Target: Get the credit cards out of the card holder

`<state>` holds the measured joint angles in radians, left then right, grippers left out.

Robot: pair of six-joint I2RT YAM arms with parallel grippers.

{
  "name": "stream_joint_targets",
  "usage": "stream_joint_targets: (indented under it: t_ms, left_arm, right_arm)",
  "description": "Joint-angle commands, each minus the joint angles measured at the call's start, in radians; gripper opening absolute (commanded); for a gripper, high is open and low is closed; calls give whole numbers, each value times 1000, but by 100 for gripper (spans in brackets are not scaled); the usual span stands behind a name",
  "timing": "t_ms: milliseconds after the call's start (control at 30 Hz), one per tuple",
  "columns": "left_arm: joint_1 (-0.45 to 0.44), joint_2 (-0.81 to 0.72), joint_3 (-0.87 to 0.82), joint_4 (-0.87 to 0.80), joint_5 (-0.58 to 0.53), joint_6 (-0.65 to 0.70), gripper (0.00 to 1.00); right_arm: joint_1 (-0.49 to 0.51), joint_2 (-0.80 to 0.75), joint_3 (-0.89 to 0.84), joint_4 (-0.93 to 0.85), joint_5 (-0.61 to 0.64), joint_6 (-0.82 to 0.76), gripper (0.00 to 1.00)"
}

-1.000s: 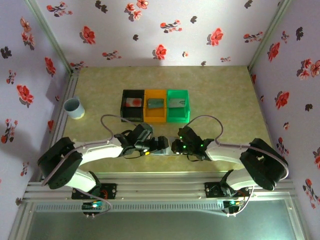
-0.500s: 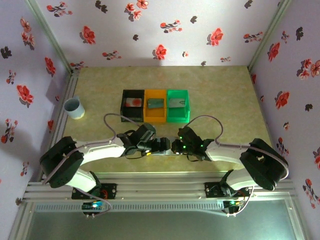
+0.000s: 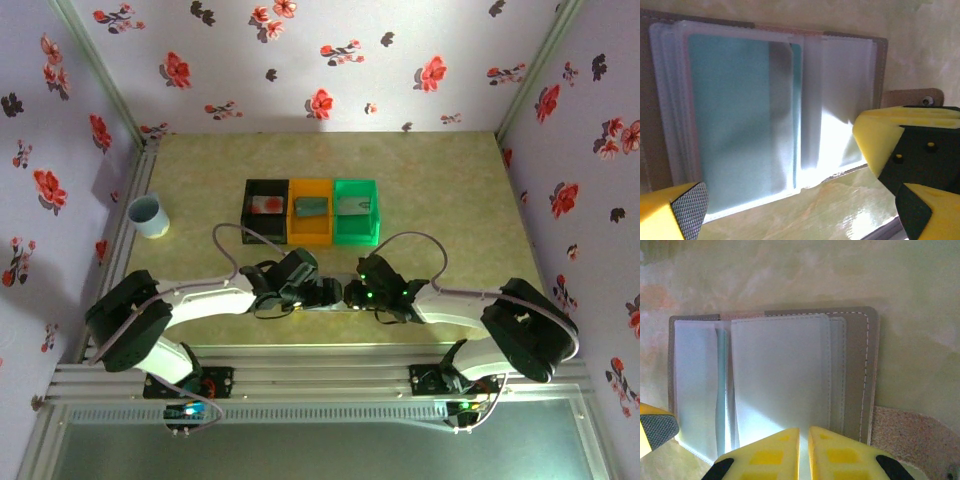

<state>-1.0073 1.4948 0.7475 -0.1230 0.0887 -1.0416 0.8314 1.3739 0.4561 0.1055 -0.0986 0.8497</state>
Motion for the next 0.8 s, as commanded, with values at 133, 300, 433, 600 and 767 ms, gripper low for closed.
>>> stream_joint_targets:
  t_ms: [133,300,433,600,767]
  left_arm:
    - [-16,3,38,-66,-58,29,100]
    - [-26,23,56,-64,-58,30,100]
    - [-31,37,67,-63,-56,32,100]
    - [-34,41,73,-75,-64,35,100]
    - [-40,36,84,-115,-100,43,100]
  right_arm:
    - [6,1,-24,-28,34,11,13]
    - [6,-1,-27,-29,34,10,13]
    - [7,-3,-30,-29,34,11,13]
    - [6,-7,-32,-30,36,9,13]
    - [7,-7,-33,-31,37,8,13]
